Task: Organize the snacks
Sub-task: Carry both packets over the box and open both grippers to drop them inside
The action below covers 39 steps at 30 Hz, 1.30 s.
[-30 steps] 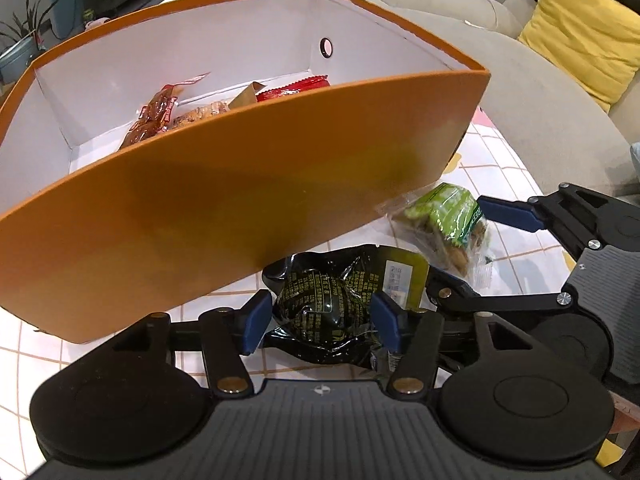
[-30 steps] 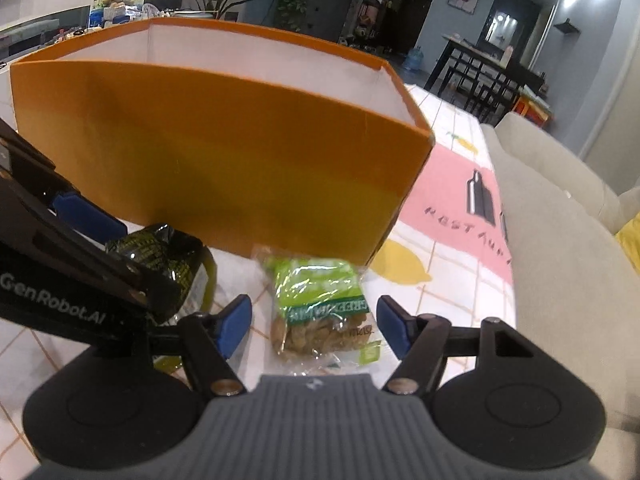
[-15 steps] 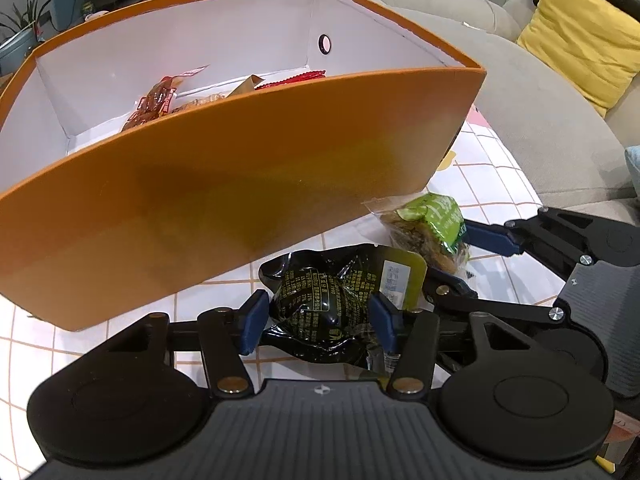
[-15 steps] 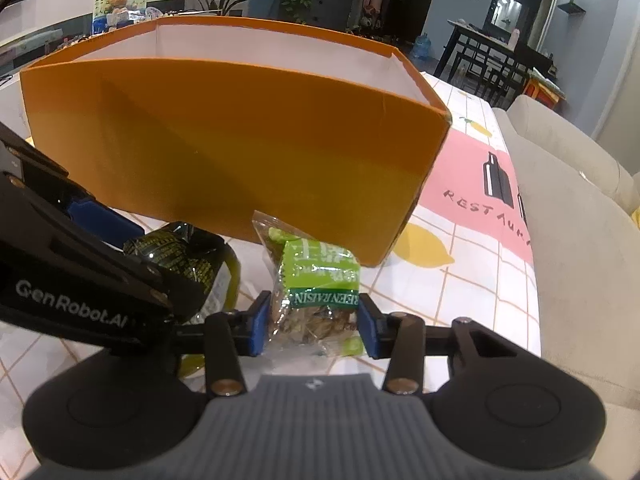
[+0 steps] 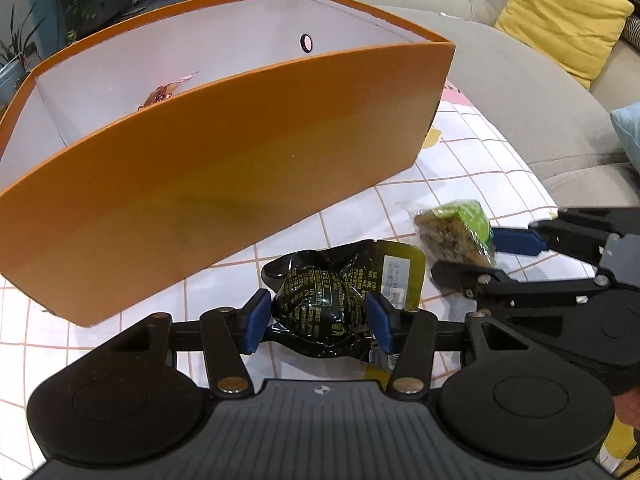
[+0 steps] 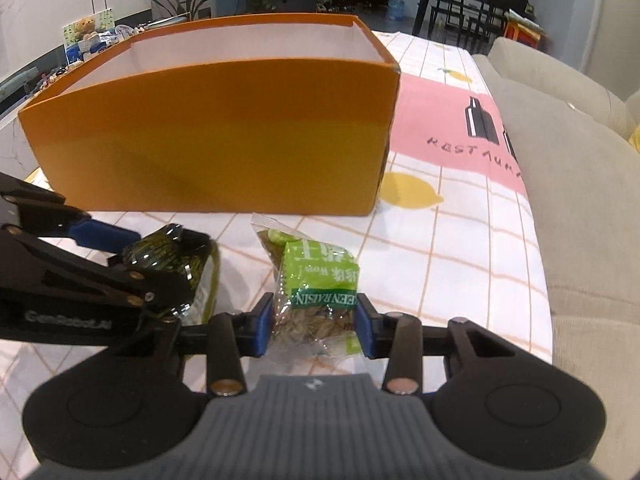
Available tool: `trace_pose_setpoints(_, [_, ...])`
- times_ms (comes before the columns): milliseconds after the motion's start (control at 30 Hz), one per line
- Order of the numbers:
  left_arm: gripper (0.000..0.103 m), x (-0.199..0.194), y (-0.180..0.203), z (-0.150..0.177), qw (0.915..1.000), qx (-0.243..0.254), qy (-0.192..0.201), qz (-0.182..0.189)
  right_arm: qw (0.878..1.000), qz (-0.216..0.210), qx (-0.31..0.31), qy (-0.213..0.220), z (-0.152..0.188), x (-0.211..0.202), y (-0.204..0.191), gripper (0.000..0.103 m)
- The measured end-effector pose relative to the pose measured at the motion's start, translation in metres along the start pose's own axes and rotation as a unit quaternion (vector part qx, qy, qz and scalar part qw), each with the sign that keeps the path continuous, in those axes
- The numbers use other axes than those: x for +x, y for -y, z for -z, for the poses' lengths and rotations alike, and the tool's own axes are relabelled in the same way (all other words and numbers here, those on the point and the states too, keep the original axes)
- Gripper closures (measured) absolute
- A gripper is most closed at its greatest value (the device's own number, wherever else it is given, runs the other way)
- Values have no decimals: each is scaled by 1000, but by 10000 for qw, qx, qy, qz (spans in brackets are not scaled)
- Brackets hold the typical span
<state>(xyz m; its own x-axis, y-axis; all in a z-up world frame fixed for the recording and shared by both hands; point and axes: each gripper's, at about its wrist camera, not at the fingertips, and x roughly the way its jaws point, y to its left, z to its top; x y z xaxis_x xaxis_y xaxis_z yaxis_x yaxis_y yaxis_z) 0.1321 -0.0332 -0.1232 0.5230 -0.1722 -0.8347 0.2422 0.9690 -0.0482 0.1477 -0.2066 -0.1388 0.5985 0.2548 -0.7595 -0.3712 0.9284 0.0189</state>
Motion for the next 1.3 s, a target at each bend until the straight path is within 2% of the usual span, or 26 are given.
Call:
trace_pose_setpoints(333, [47,-25,-3,13,9995,-237,36,183,9974,-155,682,-169,9,-31,2,65])
trace_pose_setpoints(533, [48,-62,-14,7,9966,-638,406,337,9971,-116,741,-133,13,-62,-3,65])
trace_pose_setpoints(733, [48,-94,-25,-1,9909,-990,800,446,9969,-206,744,164,8,-96,-15,65])
trace_pose_setpoints(1000, [48,-122,-40,-28,9849,-1163,1204,438,9959,-305,518,682,-26,-120,-30,65])
trace_pose_setpoints(1300, [48,-127,-54,-75,9843,-949,1474,224,9915,-328,81,1254,-94,-121,-43,65])
